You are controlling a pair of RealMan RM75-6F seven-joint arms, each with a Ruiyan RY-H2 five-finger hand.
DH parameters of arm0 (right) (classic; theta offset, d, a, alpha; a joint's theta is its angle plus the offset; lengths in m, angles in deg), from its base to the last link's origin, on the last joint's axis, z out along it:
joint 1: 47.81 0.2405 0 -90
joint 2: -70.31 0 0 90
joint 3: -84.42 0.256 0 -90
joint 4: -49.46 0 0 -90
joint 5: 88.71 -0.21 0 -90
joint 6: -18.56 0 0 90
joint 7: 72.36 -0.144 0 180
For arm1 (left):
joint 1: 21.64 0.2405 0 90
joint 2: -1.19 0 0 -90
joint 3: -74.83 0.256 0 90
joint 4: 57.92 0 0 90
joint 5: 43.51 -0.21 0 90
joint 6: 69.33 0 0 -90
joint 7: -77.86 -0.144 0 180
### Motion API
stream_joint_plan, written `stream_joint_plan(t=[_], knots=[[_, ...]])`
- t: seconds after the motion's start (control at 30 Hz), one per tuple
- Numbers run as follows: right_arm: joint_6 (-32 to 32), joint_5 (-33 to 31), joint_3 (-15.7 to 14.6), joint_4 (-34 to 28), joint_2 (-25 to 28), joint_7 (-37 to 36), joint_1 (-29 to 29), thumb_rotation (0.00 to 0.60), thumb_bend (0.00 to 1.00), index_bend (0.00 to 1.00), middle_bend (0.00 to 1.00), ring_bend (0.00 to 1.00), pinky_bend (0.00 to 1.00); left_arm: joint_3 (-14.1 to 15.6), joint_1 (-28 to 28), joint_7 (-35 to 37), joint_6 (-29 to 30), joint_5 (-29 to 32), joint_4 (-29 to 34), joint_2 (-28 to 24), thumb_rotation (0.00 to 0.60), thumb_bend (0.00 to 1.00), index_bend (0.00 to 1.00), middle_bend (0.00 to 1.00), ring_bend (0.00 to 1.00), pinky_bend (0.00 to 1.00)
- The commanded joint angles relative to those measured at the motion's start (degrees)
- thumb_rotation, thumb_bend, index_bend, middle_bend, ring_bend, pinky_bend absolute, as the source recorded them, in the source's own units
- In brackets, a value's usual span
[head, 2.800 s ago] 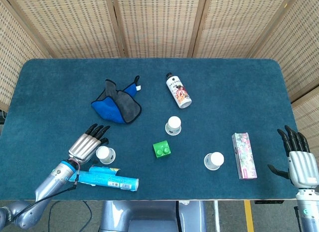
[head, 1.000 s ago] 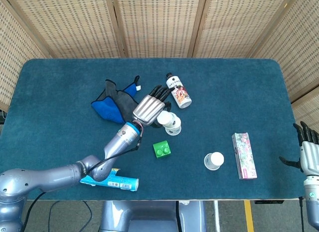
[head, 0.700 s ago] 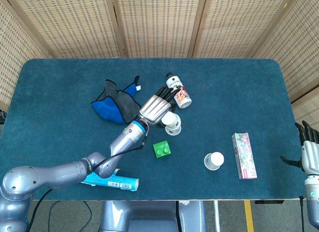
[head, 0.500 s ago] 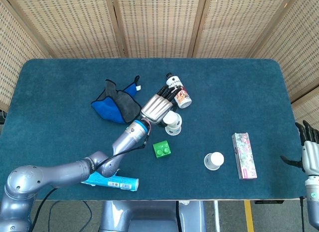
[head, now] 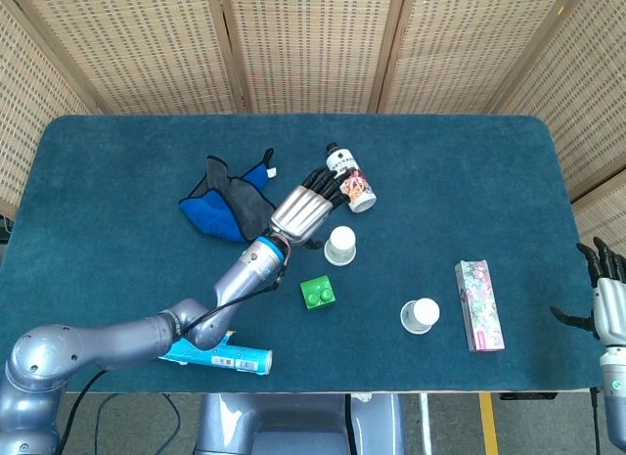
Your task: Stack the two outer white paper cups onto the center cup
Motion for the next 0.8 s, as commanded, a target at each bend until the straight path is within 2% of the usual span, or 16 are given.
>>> stream_joint_plan(t=[0.03, 0.17, 0.33, 0.6, 0.67, 0.8], knots=[[0.3, 0.0, -0.2, -0.1, -0.1, 0.4, 0.1, 0.600, 0.06, 0.13, 0.00, 0.00, 0.01, 2.9, 5.2, -1.8, 5.9, -2.8, 7.0, -6.0, 0.600, 0.12, 0.24, 0.00, 0.00, 0.00], [0.3, 0.2, -0.6, -0.5, -0.5, 2.2, 0.3, 0.600, 0.06, 0.13, 0.00, 0.00, 0.01, 8.3, 14.1, -5.8, 15.4, -5.0, 18.0, -14.7, 0.600, 0.12, 0.22, 0.00, 0.00, 0.00], [-0.7, 1.4, -1.1, -1.0, -1.2, 4.5, 0.5, 0.600, 0.06, 0.14, 0.00, 0.00, 0.01, 14.3, 23.8, -4.5, 25.1, -9.9, 25.9, -22.0, 0.600, 0.12, 0.17, 0.00, 0.00, 0.00], [-2.7, 3.9, -1.7, -3.1, -1.6, 6.4, 0.4, 0.600, 0.06, 0.15, 0.00, 0.00, 0.01, 20.2, 35.3, -3.2, 37.7, -15.9, 29.0, -26.7, 0.600, 0.12, 0.16, 0.00, 0.00, 0.00], [-4.1, 6.0, -2.6, -5.3, -1.4, 7.4, 0.2, 0.600, 0.06, 0.16, 0.00, 0.00, 0.01, 23.1, 40.3, -2.7, 41.9, -16.7, 30.2, -28.3, 0.600, 0.12, 0.16, 0.00, 0.00, 0.00], [-5.1, 8.7, -4.2, -9.5, -1.0, 11.4, 0.0, 0.600, 0.06, 0.20, 0.00, 0.00, 0.01, 25.4, 45.0, -3.6, 45.8, -19.4, 30.3, -29.0, 0.600, 0.12, 0.16, 0.00, 0.00, 0.00]])
